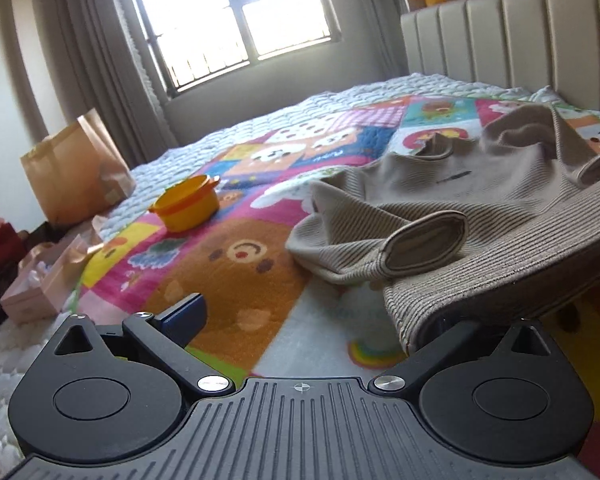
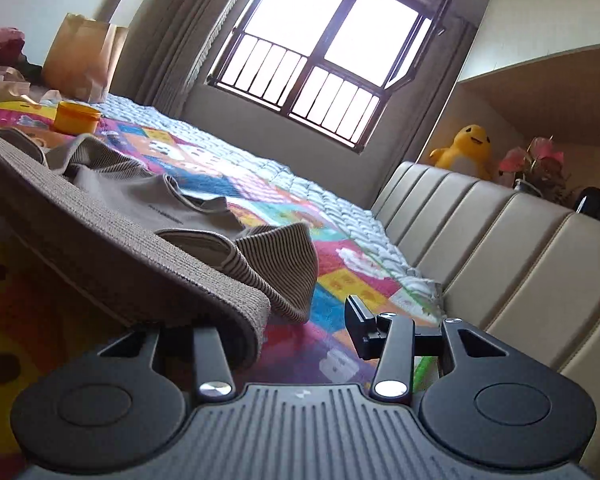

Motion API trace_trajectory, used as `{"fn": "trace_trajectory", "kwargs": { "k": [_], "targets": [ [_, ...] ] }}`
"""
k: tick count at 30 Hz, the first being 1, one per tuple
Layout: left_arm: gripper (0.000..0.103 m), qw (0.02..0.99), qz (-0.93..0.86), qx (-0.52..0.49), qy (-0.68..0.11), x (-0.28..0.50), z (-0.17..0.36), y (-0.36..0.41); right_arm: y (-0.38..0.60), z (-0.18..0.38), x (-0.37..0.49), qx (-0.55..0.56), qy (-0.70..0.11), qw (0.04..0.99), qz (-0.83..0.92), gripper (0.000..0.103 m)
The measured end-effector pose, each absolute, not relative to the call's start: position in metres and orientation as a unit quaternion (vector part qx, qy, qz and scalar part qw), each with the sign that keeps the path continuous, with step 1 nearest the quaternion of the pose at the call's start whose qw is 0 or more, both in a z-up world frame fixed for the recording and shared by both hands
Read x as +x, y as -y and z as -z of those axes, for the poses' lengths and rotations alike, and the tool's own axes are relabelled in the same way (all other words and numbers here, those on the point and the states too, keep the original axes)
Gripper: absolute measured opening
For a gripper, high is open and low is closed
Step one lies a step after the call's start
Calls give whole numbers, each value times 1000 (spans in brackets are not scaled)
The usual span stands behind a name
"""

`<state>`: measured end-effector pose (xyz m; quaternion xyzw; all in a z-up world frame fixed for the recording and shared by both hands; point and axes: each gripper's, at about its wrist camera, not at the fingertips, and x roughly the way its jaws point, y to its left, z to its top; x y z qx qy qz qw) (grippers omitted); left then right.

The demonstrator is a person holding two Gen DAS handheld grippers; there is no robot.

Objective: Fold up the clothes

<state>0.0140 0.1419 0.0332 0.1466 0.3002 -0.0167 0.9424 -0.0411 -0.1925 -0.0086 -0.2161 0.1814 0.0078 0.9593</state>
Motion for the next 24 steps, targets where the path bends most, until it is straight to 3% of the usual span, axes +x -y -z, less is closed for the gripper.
{"fn": "trace_trajectory", "kwargs": {
  "k": [6, 8, 10, 13, 18, 21, 22, 23, 24],
  "targets": [
    [103, 907, 113, 98, -394, -16, 1, -145, 219, 39, -68, -139, -242, 959, -59, 58],
    [103, 909, 136, 77, -386, -19, -8, -156, 230, 28, -81, -93, -229, 965, -86, 83],
    [103, 919, 141, 50, -364, -16, -23, -168, 240, 14, -88, -49, -205, 972, -107, 88],
    [103, 936, 135, 24, -325, 2, -43, -173, 254, -8, -82, 43, -162, 977, -130, 103],
    [103, 934, 139, 93, -316, 38, -32, -135, 259, -14, -19, 209, -181, 945, -176, 103],
    [103, 927, 156, 114, -322, 53, -16, -112, 222, -6, 3, 117, -194, 958, -175, 103],
    [103, 926, 161, 113, -321, 57, -13, -106, 206, -5, 6, 69, -197, 964, -166, 98],
    [103, 927, 165, 107, -319, 59, -13, -102, 191, -4, 7, 18, -203, 965, -163, 83],
    [103, 929, 170, 97, -316, 61, -13, -101, 177, -2, 7, -34, -208, 964, -161, 75]
  ]
}}
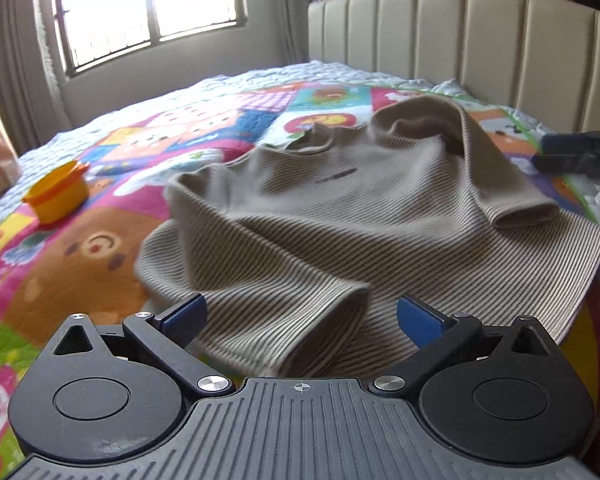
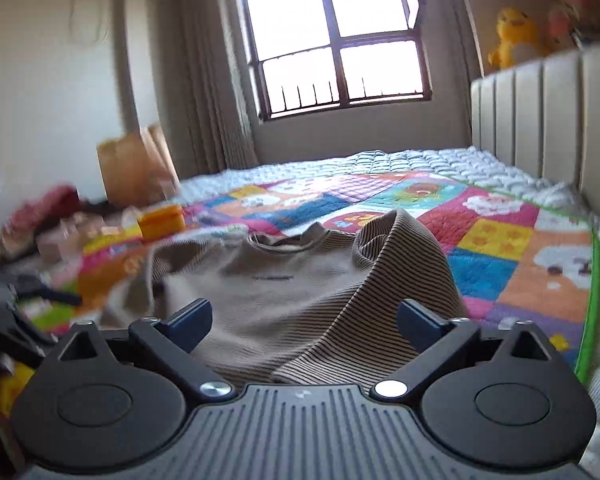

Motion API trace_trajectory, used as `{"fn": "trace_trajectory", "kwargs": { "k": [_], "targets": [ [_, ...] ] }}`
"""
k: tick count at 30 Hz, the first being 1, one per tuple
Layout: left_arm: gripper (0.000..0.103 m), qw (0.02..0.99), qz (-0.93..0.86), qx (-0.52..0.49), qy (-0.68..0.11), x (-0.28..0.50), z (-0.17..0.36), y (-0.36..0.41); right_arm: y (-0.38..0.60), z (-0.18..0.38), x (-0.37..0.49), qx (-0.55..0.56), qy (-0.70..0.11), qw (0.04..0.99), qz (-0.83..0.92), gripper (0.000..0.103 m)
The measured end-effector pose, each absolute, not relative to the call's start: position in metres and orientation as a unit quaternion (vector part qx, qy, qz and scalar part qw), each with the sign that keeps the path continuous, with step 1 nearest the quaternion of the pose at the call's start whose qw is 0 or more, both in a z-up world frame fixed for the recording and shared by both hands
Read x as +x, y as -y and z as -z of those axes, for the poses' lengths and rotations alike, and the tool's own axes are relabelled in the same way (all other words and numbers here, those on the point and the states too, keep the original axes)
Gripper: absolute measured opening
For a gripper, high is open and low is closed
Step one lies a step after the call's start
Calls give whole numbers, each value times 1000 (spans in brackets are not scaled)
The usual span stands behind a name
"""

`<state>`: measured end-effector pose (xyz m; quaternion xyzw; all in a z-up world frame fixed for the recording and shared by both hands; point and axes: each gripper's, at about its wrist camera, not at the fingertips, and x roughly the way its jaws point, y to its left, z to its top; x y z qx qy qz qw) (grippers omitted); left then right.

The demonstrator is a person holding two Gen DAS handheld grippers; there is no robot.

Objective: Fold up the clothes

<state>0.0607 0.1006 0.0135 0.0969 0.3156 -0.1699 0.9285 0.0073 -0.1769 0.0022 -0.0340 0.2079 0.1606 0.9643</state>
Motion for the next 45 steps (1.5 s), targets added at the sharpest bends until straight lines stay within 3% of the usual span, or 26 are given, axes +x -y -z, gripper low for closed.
{"fn": "trace_trajectory", "kwargs": {
  "k": [1, 4, 6, 10, 13, 18, 23, 27, 31, 39, 42, 44, 45],
  "targets": [
    [103, 930, 174, 86, -311, 62, -14, -100, 164, 1, 6, -84, -214, 960, -160, 67],
    [103, 933, 178, 63, -307, 68, -15, -98, 138, 15, 6, -197, -245, 935, -165, 67],
    [103, 933, 181, 55, -306, 72, -14, -96, 131, 29, 11, -259, -260, 919, -143, 57],
    [103, 934, 184, 47, -303, 77, -10, -100, 157, 29, 33, -250, -274, 924, -96, 12],
    [103, 935, 174, 34, -307, 81, -5, -113, 196, 2, 55, -173, -274, 944, -68, 12],
    [103, 943, 140, -6, -302, 84, -1, -150, 266, -95, 102, -48, -199, 979, 0, 11],
    [103, 946, 99, -73, -302, 83, 4, -194, 242, -169, 140, -9, -134, 989, -54, 11],
    [103, 945, 85, -103, -298, 70, 6, -215, 175, -174, 192, -31, -139, 982, -120, 11],
    [103, 946, 77, -119, -292, 57, 11, -230, 108, -149, 237, -55, -167, 972, -158, 3],
    [103, 943, 57, -147, -292, 46, 28, -253, 37, -118, 247, -75, -194, 957, -203, 6],
    [103, 943, 54, -148, -293, 48, 31, -252, 50, -118, 232, -56, -215, 953, -209, 31],
    [103, 944, 51, -148, -291, 47, 31, -251, 69, -114, 222, -24, -234, 949, -207, 67],
    [103, 944, 51, -150, -290, 47, 29, -251, 81, -108, 217, -8, -245, 948, -205, 70]
  ]
}}
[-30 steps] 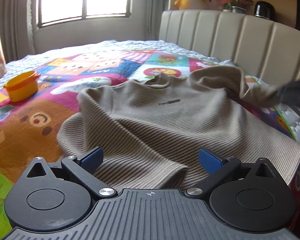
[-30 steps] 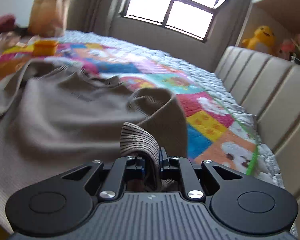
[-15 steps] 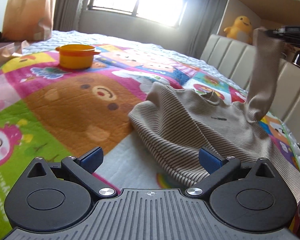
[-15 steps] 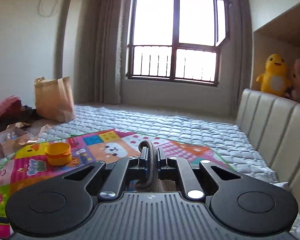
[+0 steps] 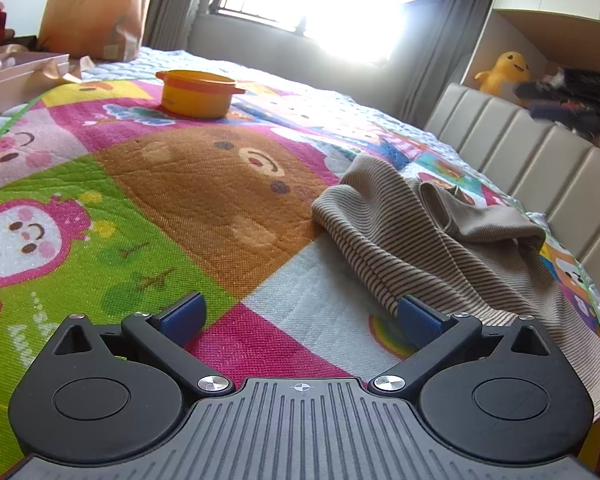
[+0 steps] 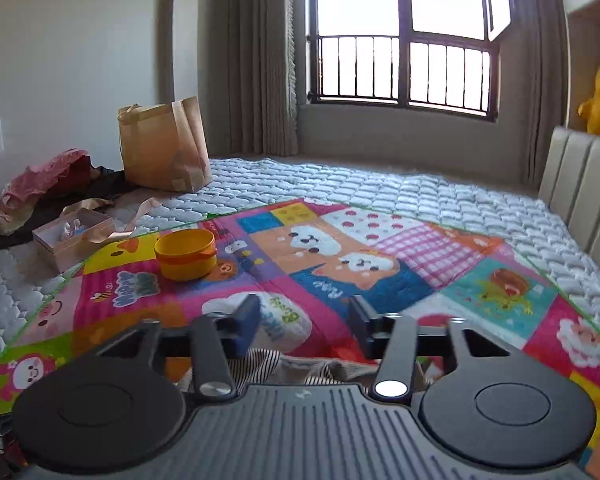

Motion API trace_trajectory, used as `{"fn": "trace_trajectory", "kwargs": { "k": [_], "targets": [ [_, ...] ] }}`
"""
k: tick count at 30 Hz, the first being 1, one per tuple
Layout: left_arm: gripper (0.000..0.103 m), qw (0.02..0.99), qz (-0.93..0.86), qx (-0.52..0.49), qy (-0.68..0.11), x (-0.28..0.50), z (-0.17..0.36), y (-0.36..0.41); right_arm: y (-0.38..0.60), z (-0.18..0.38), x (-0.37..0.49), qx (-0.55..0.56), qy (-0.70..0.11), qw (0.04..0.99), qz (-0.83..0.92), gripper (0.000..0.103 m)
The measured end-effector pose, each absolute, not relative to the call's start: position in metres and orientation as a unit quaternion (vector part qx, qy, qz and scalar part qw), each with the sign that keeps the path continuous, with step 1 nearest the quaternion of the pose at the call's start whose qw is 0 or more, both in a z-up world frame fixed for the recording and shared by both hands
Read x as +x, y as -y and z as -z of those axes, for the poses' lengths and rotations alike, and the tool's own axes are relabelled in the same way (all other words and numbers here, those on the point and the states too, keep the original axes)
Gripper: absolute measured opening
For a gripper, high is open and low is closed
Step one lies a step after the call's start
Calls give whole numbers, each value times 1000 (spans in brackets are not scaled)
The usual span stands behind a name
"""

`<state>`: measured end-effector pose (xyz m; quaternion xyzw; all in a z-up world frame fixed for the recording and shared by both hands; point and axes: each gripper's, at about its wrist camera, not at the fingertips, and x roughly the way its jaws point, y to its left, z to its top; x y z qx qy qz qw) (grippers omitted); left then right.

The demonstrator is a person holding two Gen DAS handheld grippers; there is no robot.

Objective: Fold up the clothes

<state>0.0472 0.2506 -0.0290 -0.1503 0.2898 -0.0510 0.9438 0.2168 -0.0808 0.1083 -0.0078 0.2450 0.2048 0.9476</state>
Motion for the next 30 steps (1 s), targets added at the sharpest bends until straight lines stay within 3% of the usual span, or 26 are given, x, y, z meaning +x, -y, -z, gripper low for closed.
{"fn": "trace_trajectory", "kwargs": {
  "k": [10, 12, 20, 23, 25, 26, 30],
  "targets": [
    [100, 911, 192, -223, -288, 120, -16, -187, 178, 24, 164, 89, -325, 929, -152, 103],
    [86, 903, 207, -227, -300, 147, -20, -165, 184, 48, 155, 103, -329, 926, -153, 103],
    [82, 896, 149, -187, -373, 245, 10, -91, 203, 66, 151, 165, -320, 915, -183, 103],
    [64, 899, 133, -145, -392, 266, 22, -68, 203, 65, 153, 166, -323, 912, -190, 103],
    [41, 908, 128, -111, -384, 272, 19, -57, 202, 65, 155, 162, -325, 911, -195, 103],
    [20, 912, 129, -101, -377, 274, 14, -55, 201, 65, 155, 160, -326, 910, -198, 103],
    [17, 930, 98, -89, -343, 277, -5, -74, 198, 65, 157, 155, -323, 912, -201, 103]
  ]
}}
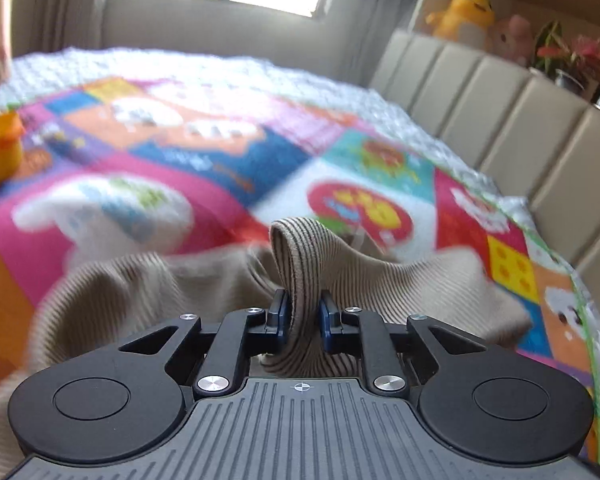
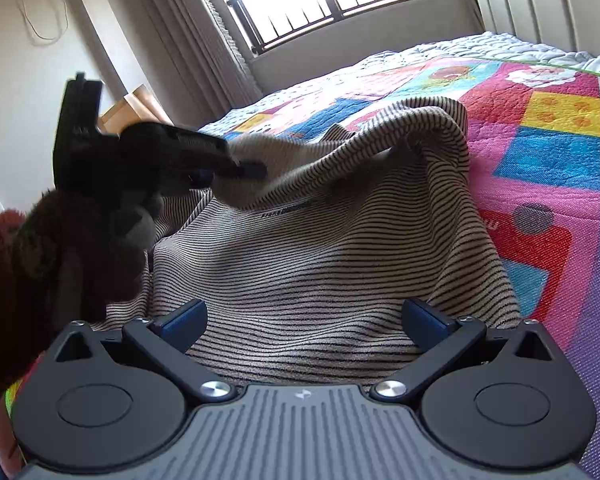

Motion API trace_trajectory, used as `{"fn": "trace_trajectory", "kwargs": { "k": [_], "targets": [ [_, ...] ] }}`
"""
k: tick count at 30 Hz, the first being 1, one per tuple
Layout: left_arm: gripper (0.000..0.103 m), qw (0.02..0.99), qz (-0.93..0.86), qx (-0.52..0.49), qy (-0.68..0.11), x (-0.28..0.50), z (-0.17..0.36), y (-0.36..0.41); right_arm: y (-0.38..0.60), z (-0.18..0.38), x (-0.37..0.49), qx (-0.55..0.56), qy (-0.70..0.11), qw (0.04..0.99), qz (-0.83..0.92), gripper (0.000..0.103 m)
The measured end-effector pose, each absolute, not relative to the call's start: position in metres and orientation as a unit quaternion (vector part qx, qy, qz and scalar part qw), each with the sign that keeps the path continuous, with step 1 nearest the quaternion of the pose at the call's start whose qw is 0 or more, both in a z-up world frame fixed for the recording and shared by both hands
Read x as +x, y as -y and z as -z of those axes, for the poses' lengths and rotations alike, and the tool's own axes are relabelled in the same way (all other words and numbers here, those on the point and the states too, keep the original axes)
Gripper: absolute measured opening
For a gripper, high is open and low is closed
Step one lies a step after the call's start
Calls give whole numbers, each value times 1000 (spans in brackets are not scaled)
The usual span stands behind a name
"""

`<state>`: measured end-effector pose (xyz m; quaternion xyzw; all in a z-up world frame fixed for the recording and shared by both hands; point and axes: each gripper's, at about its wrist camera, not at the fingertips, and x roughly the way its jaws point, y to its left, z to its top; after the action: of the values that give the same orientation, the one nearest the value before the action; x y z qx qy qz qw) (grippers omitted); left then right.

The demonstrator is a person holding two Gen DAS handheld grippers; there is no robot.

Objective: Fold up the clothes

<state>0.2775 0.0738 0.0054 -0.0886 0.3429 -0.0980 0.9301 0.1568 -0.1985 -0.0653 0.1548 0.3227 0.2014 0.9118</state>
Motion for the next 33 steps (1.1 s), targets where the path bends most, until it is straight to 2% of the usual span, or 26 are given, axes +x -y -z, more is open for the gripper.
{"fn": "trace_trajectory", "kwargs": {
  "k": [2, 5, 6, 10, 14, 18, 21, 22, 23, 25, 28, 31, 33],
  "targets": [
    [17, 935, 81, -84, -335, 279, -10, -85, 198, 66, 158, 152, -321, 913, -201, 103],
    [19, 923, 81, -70, -369, 282, 8, -94, 197, 65, 160, 148, -322, 914, -198, 103],
    [26, 921, 81, -60, -377, 281, 14, -95, 196, 65, 161, 147, -322, 914, -197, 103],
    [37, 922, 92, -84, -367, 267, 9, -112, 189, 65, 164, 119, -332, 917, -187, 103],
    [78, 935, 95, -125, -319, 226, -22, -153, 176, 61, 168, 75, -344, 920, -171, 103],
    [95, 949, 67, -112, -287, 172, -34, -195, 168, 45, 159, 73, -322, 931, -152, 103],
    [97, 951, 36, -119, -283, 141, -26, -222, 158, 23, 145, 159, -309, 915, -203, 102],
    [97, 949, 25, -128, -287, 133, -21, -231, 151, 20, 145, 189, -322, 900, -227, 93],
    [97, 946, 19, -140, -292, 127, -15, -238, 143, 19, 147, 220, -342, 878, -251, 78],
    [98, 936, 16, -171, -306, 119, -3, -251, 125, 23, 157, 284, -400, 824, -283, 61],
    [100, 921, 15, -203, -331, 112, 16, -264, 103, 38, 172, 328, -457, 780, -274, 53],
    [101, 924, 24, -194, -329, 107, 26, -265, 85, 54, 191, 349, -502, 751, -249, 40],
    [103, 927, 29, -185, -324, 105, 28, -263, 73, 60, 198, 334, -501, 762, -239, 35]
  ]
}}
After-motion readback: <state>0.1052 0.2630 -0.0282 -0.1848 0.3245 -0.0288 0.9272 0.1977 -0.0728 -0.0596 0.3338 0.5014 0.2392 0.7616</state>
